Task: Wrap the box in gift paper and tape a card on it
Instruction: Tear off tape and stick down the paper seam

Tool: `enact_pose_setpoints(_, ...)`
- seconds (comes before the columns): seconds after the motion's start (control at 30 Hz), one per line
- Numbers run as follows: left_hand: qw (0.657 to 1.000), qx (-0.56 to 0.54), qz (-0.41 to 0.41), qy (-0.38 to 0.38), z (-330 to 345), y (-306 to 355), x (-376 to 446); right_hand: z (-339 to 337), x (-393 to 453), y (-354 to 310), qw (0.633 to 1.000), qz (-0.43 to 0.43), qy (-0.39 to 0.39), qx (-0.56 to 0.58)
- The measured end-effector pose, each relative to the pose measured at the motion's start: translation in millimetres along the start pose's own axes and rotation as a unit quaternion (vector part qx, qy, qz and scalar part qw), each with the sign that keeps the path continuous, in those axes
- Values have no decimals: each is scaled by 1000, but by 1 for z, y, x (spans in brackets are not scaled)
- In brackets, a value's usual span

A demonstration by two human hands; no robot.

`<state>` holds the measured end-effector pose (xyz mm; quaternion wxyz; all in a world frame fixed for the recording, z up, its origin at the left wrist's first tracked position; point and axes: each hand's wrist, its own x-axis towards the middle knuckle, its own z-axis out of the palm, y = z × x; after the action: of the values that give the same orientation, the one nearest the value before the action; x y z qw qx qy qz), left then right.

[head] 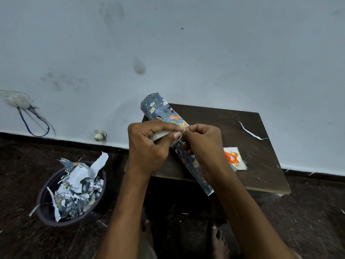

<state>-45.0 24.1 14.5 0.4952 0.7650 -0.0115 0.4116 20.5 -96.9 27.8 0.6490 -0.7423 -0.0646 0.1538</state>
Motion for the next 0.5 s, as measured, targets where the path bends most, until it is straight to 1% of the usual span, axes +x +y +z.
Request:
enact_pose_setpoints(0.23, 1000, -4, -1, 0, 0, -1, -1, 5, 5, 2, 995, 10, -35, -93)
enact_pose_setpoints(0.37, 1000, -21, -10, 2, 1, 0, -1, 5, 6, 1, 986, -8, -72, -153)
enact_pose_setpoints(0.5, 999, -39, -28, 2, 1, 0, -1, 2, 6, -3, 971, -16, -87, -221)
